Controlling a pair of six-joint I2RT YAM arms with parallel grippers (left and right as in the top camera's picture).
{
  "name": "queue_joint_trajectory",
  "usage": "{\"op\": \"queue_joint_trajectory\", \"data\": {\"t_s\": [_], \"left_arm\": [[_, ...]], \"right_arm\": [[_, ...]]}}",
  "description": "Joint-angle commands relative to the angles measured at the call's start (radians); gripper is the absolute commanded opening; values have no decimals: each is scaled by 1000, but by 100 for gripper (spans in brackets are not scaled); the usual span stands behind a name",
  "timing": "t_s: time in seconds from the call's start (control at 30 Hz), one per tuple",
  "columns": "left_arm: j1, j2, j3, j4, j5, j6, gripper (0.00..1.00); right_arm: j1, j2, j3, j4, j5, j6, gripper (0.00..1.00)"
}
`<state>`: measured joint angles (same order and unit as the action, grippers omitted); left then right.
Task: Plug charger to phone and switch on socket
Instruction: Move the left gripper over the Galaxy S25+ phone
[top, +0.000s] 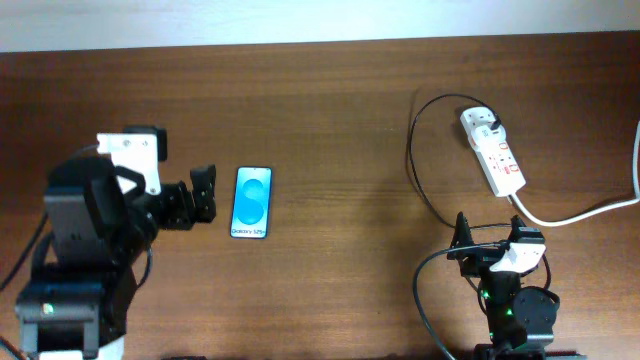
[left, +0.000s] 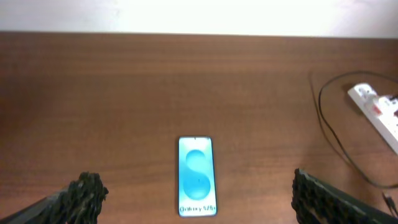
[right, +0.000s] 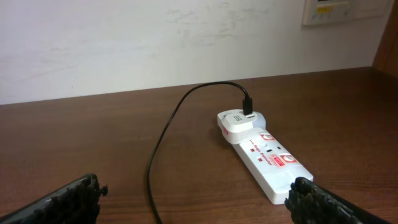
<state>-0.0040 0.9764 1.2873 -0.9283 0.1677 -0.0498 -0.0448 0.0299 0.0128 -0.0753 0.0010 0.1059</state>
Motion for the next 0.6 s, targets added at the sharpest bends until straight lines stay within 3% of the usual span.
{"op": "queue_joint_trajectory", "data": {"t_s": [0.0,0.2,0.57], "left_arm": [[-1,68,126,-56,-8,48,99],[-84,236,310,-152,-7,81,99],[-133,441,320,-195,-22,80,99]], "right_arm": [[5,-1,-7,-5,11,-1,98],[5,-1,-7,-5,11,-1,98],[5,-1,-7,-5,11,-1,98]]}}
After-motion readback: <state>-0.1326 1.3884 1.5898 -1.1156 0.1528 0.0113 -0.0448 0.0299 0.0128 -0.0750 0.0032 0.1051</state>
